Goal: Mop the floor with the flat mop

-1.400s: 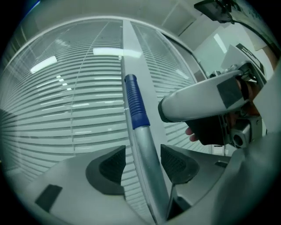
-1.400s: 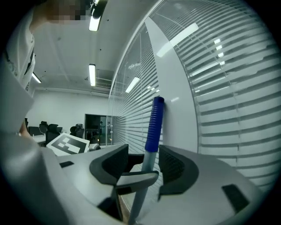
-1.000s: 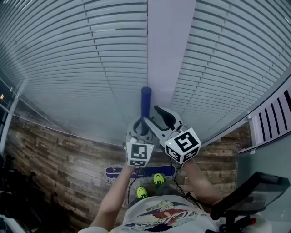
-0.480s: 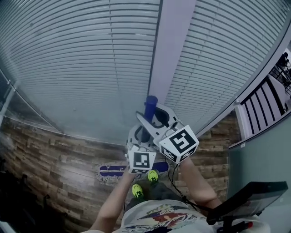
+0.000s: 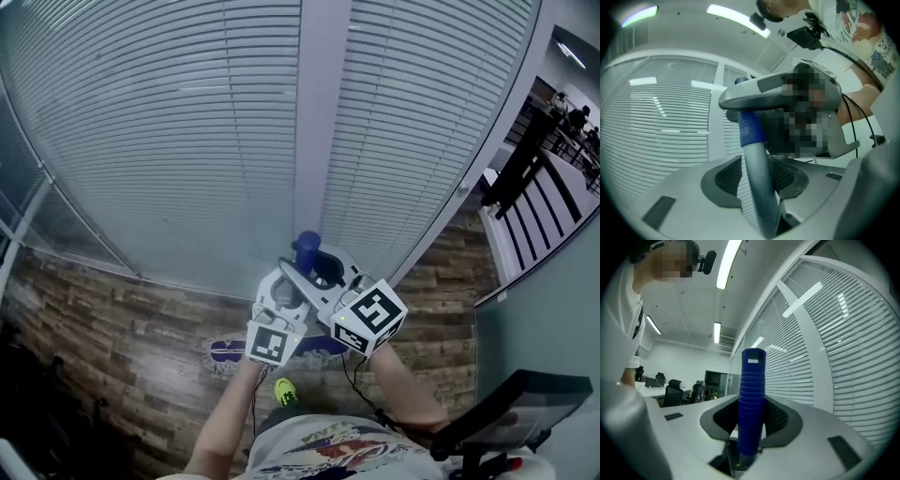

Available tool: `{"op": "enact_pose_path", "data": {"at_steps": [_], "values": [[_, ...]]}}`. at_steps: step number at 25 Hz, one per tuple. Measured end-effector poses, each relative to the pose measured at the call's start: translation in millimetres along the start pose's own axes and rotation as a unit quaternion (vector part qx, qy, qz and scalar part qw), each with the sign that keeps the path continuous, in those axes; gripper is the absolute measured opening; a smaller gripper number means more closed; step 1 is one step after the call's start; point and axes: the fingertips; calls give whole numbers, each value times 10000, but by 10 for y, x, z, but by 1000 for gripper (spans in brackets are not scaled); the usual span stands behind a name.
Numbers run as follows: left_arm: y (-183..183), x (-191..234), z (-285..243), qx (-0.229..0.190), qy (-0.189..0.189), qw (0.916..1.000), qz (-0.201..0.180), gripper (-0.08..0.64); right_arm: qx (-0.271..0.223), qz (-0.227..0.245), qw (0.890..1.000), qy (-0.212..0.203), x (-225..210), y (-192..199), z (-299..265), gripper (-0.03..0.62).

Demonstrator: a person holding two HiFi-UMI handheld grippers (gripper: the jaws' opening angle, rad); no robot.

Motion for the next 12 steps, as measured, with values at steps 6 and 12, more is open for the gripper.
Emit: {"op": "enact_pose_path", "data": {"at_steps": [6, 12], "values": [[-287, -1185, 605, 402, -314, 9958, 757, 84, -474, -40, 9981, -386, 883, 0, 1226, 123], [-484, -2409, 1102, 753, -600, 9932, 657, 84, -675, -22, 9944, -816, 1661, 167, 2477, 126]]}}
Point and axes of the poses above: the fingertips, and each gripper's own axes: z backward along the fingers, x to its left, y out of its underside
